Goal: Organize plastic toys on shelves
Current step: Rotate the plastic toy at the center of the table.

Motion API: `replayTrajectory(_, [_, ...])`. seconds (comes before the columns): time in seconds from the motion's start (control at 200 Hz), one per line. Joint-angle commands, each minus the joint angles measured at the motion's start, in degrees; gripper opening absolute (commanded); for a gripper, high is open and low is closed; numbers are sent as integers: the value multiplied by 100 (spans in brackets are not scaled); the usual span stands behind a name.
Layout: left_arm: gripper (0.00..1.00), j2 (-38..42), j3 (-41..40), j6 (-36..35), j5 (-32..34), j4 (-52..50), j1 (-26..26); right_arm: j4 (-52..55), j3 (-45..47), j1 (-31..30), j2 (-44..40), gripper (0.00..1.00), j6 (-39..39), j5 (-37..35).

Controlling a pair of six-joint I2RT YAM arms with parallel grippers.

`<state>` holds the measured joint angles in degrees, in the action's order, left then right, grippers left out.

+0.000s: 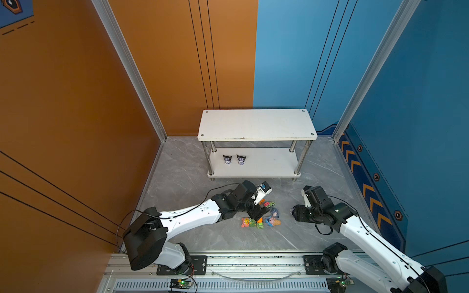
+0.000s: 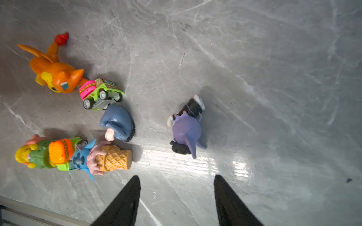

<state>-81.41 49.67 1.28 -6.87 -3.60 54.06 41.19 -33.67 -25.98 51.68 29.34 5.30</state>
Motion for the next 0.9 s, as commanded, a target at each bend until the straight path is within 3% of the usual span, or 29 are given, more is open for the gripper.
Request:
replayTrajectory(0.0, [78, 94, -10, -55, 106, -80, -25, -261, 5, -141, 324, 66, 239, -305])
replayTrajectory(0.24, [78, 221, -96, -37, 218, -160, -29, -590, 129, -129, 896, 62, 243, -574])
replayTrajectory(0.586, [78, 214, -124, -68, 195, -212, -110, -1192, 273, 84, 1326, 56, -123, -317])
replayTrajectory(0.896, [77, 214, -165, -67, 156, -206, -179, -1525, 336, 84, 1662, 39, -260, -184])
